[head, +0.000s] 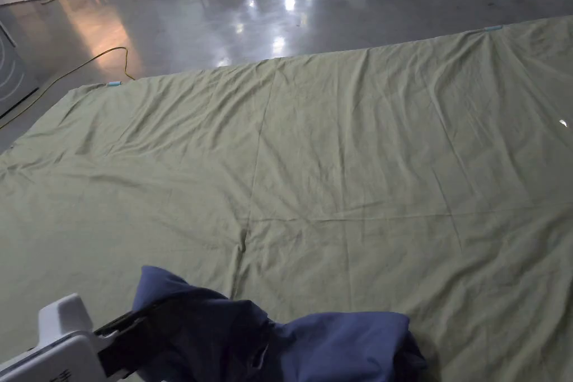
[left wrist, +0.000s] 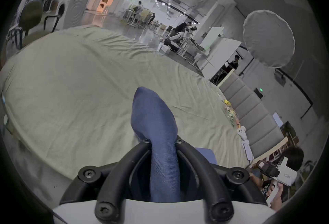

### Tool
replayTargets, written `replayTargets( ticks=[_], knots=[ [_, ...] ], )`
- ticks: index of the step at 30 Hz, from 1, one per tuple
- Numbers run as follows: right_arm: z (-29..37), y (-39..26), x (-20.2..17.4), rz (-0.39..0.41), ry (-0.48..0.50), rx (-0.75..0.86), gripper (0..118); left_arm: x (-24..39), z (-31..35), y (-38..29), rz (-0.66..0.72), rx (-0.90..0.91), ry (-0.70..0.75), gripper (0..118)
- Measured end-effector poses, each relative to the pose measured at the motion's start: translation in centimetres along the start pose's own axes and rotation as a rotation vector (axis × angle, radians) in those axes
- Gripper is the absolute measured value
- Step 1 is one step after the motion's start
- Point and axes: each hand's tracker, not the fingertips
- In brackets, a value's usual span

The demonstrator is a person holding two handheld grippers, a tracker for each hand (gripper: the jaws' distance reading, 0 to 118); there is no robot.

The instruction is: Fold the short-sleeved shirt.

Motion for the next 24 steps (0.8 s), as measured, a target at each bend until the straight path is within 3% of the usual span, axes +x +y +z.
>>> replayTargets(
  ticks=[3,9,11,12,13,15,18,21,22,23,24],
  knots=[
    [0.3,-0.2,-0.2,-0.009,0.007,0.005,0,5.4,-3.2,-1.5,-0.061,-0.069,-0.063,14],
    [2.2,-0.3,0.0,0.021,-0.026,0.024,0,15.5,-12.9,-10.2,-0.375,-0.279,0.017,21],
    [2.7,-0.5,0.5,0.007,-0.042,0.030,0,16.9,-15.1,-11.8,-0.383,-0.328,-0.044,44],
    [2.9,-0.6,0.8,-0.002,-0.048,0.028,0,17.2,-15.8,-12.2,-0.334,-0.347,-0.075,68],
    [2.9,-0.8,1.0,-0.009,-0.054,0.023,0,17.0,-16.0,-11.9,-0.286,-0.359,-0.159,80],
    [2.9,-1.2,1.6,-0.017,-0.068,0.011,0,17.4,-15.1,-10.6,-0.227,-0.333,-0.206,84],
    [3.2,-1.5,2.1,-0.027,-0.074,0.011,0,15.8,-12.1,-7.3,-0.218,-0.161,-0.192,83],
    [2.9,-1.5,2.1,-0.058,-0.059,0.004,0,13.1,-10.2,-5.1,-0.003,-0.078,-0.178,76],
    [2.7,-1.5,2.1,-0.061,-0.059,0.001,0,12.1,-10.3,-5.0,0.057,-0.068,-0.193,65],
    [2.6,-1.7,2.2,-0.061,-0.059,0.000,0,11.4,-10.7,-5.2,0.083,-0.077,-0.224,46],
    [2.5,-1.8,2.1,-0.060,-0.060,-0.003,0,11.2,-12.0,-5.7,0.101,-0.107,-0.243,15]
  ],
)
